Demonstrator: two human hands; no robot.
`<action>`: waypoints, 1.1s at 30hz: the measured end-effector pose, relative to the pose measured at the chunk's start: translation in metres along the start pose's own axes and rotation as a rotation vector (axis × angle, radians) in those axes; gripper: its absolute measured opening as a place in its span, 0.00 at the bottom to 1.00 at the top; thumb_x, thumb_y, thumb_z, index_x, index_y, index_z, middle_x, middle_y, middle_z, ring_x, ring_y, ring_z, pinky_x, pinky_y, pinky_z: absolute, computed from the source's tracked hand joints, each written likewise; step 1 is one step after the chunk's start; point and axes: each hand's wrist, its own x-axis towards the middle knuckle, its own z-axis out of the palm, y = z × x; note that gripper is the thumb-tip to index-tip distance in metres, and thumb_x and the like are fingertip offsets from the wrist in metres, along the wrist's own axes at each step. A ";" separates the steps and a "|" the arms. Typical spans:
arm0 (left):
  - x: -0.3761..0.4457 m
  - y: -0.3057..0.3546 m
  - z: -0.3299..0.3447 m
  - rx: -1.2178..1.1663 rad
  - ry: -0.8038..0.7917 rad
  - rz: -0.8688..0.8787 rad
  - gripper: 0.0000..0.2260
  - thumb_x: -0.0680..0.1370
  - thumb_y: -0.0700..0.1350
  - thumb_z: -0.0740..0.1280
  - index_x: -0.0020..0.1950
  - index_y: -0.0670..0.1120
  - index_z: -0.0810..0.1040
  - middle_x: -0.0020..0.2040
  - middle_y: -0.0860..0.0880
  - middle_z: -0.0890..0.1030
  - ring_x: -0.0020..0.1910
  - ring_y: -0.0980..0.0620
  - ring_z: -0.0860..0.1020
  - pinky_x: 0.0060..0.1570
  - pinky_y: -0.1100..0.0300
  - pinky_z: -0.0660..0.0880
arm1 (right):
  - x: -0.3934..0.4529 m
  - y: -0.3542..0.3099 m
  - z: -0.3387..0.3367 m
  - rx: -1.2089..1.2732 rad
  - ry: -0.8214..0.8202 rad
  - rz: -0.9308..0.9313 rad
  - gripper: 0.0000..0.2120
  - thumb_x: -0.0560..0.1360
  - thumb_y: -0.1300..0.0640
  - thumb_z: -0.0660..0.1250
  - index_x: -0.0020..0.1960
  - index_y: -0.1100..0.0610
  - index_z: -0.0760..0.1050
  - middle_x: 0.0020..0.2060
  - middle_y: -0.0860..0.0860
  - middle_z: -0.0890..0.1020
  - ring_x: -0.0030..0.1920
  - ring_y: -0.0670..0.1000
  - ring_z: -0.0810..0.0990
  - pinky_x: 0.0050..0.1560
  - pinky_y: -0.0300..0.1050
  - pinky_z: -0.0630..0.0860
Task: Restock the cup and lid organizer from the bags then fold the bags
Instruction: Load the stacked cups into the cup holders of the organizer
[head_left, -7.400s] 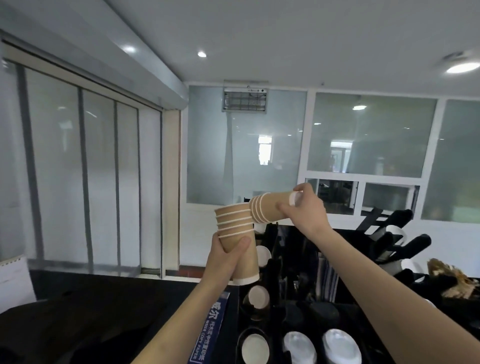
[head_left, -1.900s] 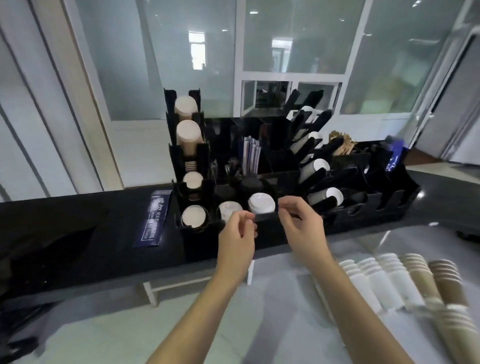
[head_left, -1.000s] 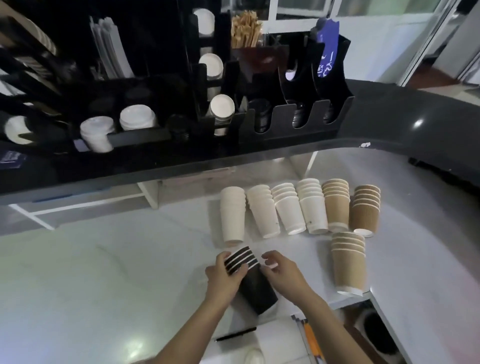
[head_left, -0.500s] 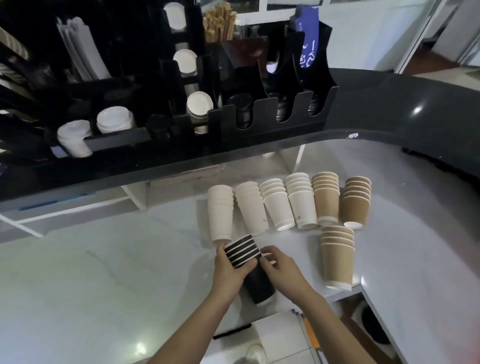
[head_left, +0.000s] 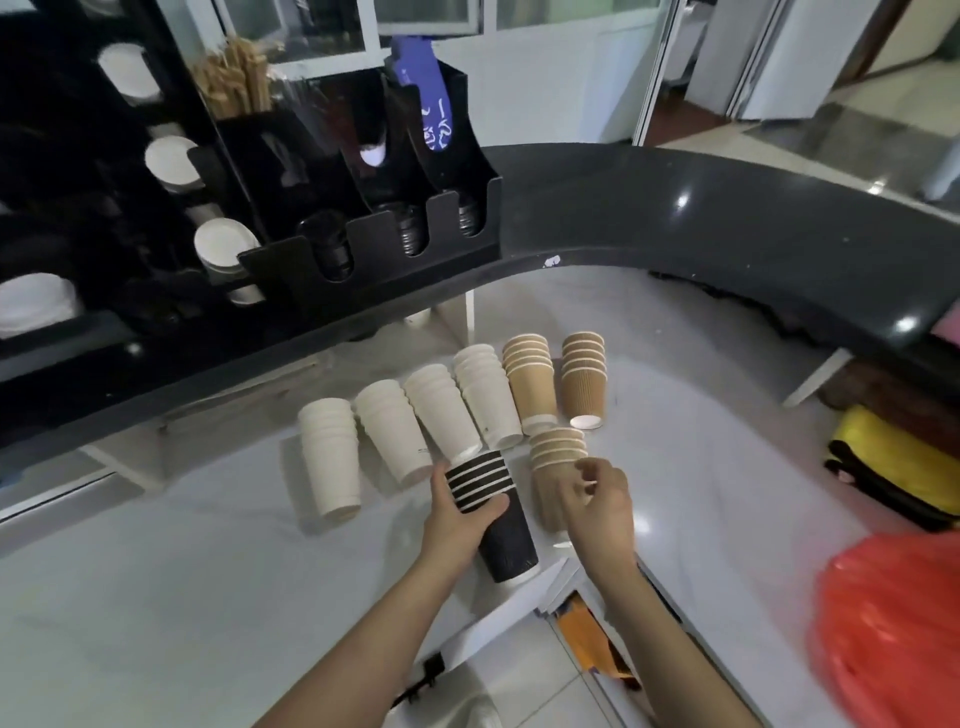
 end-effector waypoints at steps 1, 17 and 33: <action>0.001 0.002 0.004 0.008 -0.006 -0.002 0.43 0.73 0.47 0.79 0.79 0.60 0.55 0.62 0.58 0.77 0.59 0.56 0.78 0.57 0.58 0.74 | 0.005 0.008 0.000 -0.032 0.005 0.014 0.19 0.78 0.49 0.72 0.66 0.54 0.76 0.59 0.52 0.78 0.57 0.54 0.79 0.55 0.50 0.79; 0.001 0.039 0.007 -0.063 -0.031 0.111 0.44 0.71 0.53 0.79 0.78 0.68 0.55 0.71 0.52 0.75 0.66 0.51 0.77 0.65 0.50 0.78 | 0.001 0.023 0.008 0.241 -0.185 0.143 0.28 0.72 0.37 0.76 0.66 0.35 0.67 0.58 0.38 0.79 0.56 0.47 0.81 0.55 0.48 0.81; -0.072 0.119 -0.136 -0.268 0.325 0.465 0.30 0.80 0.54 0.70 0.78 0.68 0.60 0.68 0.63 0.76 0.64 0.60 0.78 0.52 0.64 0.80 | -0.061 -0.158 0.056 0.735 -0.459 -0.170 0.32 0.71 0.45 0.78 0.70 0.48 0.68 0.63 0.46 0.82 0.59 0.45 0.83 0.53 0.41 0.82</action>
